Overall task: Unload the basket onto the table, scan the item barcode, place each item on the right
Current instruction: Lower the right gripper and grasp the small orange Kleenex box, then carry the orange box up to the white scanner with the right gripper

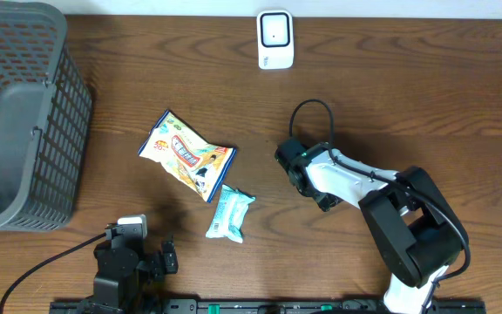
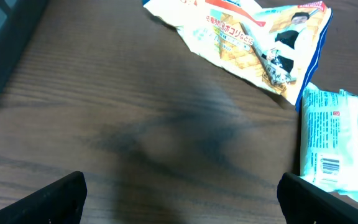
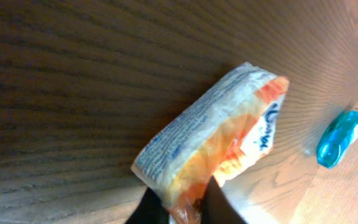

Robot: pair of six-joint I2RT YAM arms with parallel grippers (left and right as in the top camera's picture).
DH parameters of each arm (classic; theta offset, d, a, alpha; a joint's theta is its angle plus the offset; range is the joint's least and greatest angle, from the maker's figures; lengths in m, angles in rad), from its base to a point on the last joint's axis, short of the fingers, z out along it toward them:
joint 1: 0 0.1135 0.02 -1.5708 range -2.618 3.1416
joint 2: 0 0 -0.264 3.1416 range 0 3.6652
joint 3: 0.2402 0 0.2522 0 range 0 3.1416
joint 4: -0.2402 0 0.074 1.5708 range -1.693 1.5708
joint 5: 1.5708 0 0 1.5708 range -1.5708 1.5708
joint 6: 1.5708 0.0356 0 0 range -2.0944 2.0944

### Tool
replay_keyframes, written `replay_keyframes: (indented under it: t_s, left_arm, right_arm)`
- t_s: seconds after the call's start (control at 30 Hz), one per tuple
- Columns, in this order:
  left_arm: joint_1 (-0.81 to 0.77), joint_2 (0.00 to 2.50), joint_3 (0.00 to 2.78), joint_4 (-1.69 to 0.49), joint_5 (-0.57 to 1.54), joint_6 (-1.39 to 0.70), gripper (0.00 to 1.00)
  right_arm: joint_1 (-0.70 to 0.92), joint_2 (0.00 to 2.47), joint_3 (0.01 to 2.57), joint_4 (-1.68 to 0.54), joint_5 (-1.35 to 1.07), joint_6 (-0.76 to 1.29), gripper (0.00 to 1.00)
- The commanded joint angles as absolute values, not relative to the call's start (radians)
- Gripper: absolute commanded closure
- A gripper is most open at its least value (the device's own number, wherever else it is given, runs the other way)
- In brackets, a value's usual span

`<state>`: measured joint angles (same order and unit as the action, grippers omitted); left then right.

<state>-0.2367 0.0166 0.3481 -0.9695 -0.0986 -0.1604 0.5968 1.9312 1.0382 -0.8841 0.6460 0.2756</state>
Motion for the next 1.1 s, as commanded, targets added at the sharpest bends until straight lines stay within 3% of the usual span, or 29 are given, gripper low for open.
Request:
replay_keyframes:
  t_s: [0.0, 0.1, 0.27, 0.6, 0.77, 0.9, 1.07]
  left_arm:
    - [-0.239, 0.010, 0.346, -0.979, -0.090, -0.163, 0.02]
    - [-0.239, 0.010, 0.346, -0.979, -0.090, -0.163, 0.02]
    - [-0.239, 0.010, 0.346, -0.979, -0.090, -0.163, 0.02]
    - [-0.239, 0.010, 0.346, -0.979, -0.090, -0.163, 0.02]
    - [-0.239, 0.010, 0.346, -0.979, -0.090, -0.163, 0.02]
    - [-0.239, 0.010, 0.346, -0.979, -0.090, -0.163, 0.02]
    - [-0.239, 0.010, 0.346, -0.979, -0.090, -0.163, 0.02]
  right_arm:
    - [0.593, 1.955, 1.044, -0.879, 0.406, 0.282, 0.99]
    - [0.592, 1.925, 1.108, -0.892, 0.243, 0.309, 0.99]
    - [0.577, 1.858, 1.277, -0.983, 0.095, 0.529, 0.99]
    - [0.508, 1.758, 1.380, -1.154, -0.374, 1.260, 0.98]
    - [0.482, 1.758, 1.378, -1.198, -0.701, 1.346, 0.95]
    - [0.482, 1.758, 1.378, -1.196, -0.925, 1.346, 0.98]
    - [0.482, 1.758, 1.378, -1.193, -0.972, 1.474, 0.99]
